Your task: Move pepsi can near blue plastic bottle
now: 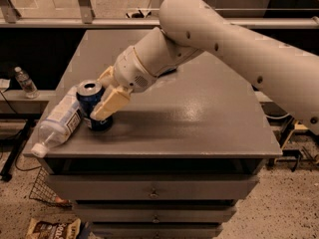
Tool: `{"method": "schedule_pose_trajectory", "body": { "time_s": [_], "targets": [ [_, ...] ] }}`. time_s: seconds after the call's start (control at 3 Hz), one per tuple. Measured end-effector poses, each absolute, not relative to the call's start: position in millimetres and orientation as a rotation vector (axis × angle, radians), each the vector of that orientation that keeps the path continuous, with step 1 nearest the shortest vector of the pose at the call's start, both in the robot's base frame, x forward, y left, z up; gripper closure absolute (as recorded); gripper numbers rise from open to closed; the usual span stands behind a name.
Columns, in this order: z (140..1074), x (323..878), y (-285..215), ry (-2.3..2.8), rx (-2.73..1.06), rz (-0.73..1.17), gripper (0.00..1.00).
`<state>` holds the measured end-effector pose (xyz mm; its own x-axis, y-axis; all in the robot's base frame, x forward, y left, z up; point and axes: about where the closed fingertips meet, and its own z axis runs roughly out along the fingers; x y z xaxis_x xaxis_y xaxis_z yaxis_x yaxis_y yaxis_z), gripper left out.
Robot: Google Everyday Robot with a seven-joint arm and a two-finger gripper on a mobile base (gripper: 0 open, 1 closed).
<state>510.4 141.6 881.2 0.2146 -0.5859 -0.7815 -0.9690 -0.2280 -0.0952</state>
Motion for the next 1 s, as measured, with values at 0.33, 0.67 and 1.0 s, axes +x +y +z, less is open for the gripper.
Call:
{"method": "schedule_pose_trajectory", "body": {
  "time_s": [0.33,0.67,1.0],
  "targets": [
    [881.0,509.2,143.2,1.432,-1.904,0.836,0.13],
    [880.9,508.1,144.7,1.430,-1.908,0.838,0.00],
    [880.8,508.3,144.1,1.432,-1.908,0.836,0.00]
  ]
}}
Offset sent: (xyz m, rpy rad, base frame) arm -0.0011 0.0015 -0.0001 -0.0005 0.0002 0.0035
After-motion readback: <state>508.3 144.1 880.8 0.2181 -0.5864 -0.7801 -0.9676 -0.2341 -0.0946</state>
